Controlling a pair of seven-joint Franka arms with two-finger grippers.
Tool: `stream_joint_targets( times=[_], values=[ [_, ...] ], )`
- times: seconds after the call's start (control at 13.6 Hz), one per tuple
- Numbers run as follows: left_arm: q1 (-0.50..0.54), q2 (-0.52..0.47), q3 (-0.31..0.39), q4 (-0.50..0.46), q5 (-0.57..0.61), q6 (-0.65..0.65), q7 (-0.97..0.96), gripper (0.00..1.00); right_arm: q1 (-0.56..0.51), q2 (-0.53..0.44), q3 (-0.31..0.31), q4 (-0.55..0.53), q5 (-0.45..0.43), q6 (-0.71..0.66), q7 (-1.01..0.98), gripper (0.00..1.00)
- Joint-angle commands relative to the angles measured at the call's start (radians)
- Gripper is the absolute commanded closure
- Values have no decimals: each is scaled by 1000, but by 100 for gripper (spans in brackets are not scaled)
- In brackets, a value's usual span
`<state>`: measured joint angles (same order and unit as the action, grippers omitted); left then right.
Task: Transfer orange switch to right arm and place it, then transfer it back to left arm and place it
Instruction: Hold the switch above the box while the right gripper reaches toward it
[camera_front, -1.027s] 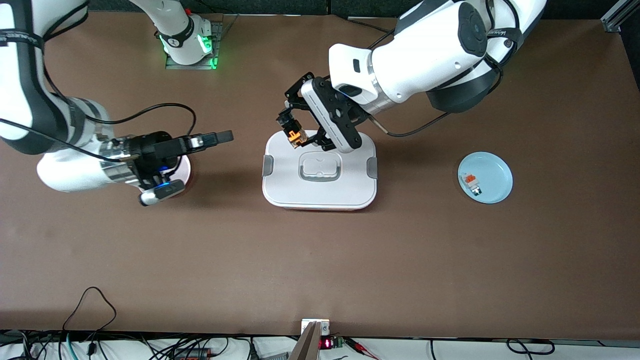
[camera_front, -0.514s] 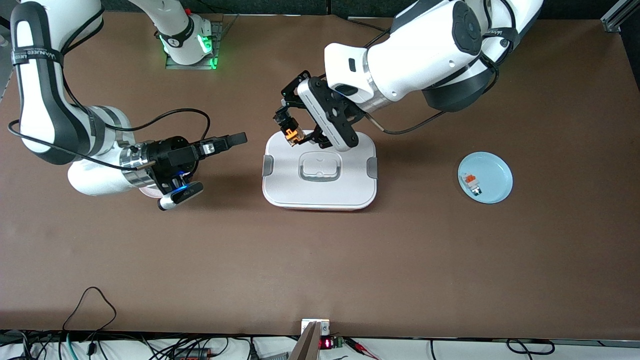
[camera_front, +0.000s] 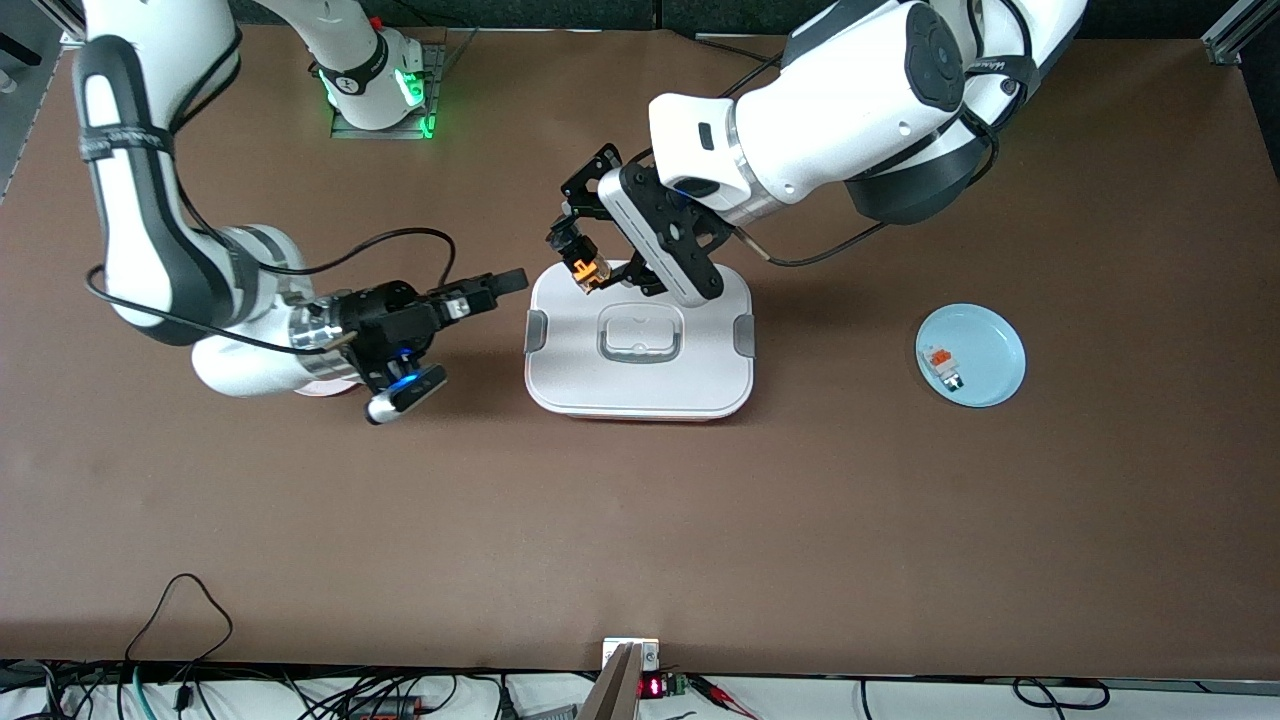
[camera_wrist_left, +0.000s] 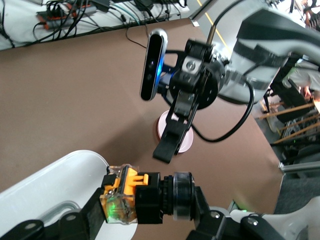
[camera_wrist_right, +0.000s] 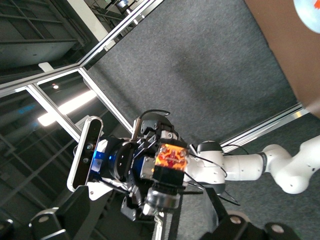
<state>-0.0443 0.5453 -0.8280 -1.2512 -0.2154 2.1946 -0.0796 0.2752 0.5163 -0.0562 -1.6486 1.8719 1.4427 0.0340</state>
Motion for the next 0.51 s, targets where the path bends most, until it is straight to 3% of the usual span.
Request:
stream_joint_targets(
  times=[0.0, 0.44],
  values=[
    [-8, -1, 13, 9, -9, 7, -65, 85, 42, 4, -5, -33, 99, 8, 7, 0],
    [-9, -1, 27, 9, -7, 7, -66, 85, 78, 8, -5, -33, 139, 51, 12, 0]
  ],
)
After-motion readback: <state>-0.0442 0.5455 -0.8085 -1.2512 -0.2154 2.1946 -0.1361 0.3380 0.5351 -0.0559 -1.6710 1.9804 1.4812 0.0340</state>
